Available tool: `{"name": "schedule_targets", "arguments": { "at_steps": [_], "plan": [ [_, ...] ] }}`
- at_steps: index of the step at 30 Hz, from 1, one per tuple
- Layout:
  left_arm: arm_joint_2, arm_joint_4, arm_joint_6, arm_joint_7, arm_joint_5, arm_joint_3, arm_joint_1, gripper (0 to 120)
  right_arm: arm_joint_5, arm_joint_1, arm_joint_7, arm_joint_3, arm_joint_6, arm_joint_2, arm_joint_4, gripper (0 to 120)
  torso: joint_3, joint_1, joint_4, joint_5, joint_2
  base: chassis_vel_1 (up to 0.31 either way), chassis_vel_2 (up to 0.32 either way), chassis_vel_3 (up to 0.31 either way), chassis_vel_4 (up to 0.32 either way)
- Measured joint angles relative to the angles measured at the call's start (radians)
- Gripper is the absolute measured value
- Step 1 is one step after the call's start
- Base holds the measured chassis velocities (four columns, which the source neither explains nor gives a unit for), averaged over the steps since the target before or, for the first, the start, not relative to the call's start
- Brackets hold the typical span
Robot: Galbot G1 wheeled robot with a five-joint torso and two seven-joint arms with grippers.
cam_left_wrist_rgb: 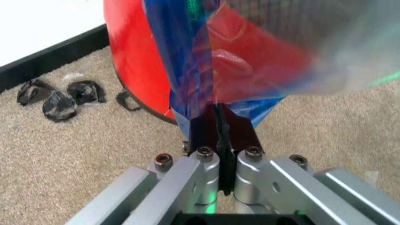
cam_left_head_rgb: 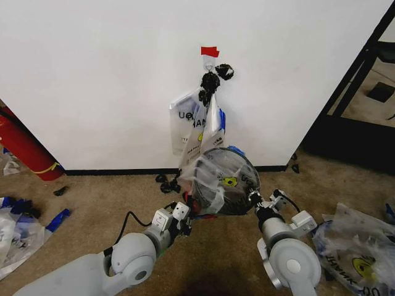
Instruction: Pick up the garbage bag from the wall and place it over the trash bin.
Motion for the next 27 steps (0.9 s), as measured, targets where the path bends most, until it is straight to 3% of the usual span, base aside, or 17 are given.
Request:
{"name": "schedule_targets", "arguments": {
  "at_steps": [6, 17, 24, 27],
  "plan": [
    [0.008, -0.026, 0.028, -0.041, -0.014, -0.021, 0.011, 4, -0.008, 0.001, -0.002, -0.002, 0.0, 0.004, -0.017, 0, 0.0, 0.0, -0.0001, 0.0, 0.0, 0.0, 0.0, 0.0, 0.0],
    [0.107, -0.166, 0.071, -0.058, -0.012, -0.203, 0.154, 47, -0.012, 0.024, -0.007, 0.017, 0.006, 0.001, -0.067, 0, 0.0, 0.0, 0.0, 0.0, 0.0, 0.0, 0.0, 0.0, 0.0],
    [0.127, -0.191, 0.072, -0.06, -0.008, -0.276, 0.241, 67, -0.01, 0.03, -0.007, 0.017, 0.007, -0.001, -0.069, 0, 0.0, 0.0, 0.0, -0.0003, 0.0, 0.0, 0.0, 0.0, 0.0],
    [0.14, -0.234, 0.062, -0.079, -0.029, -0.349, 0.302, 84, -0.022, 0.028, -0.011, 0.015, 0.008, -0.004, -0.068, 0, 0.0, 0.0, 0.0002, -0.0001, 0.0, 0.0, 0.0, 0.0, 0.0]
  ]
}}
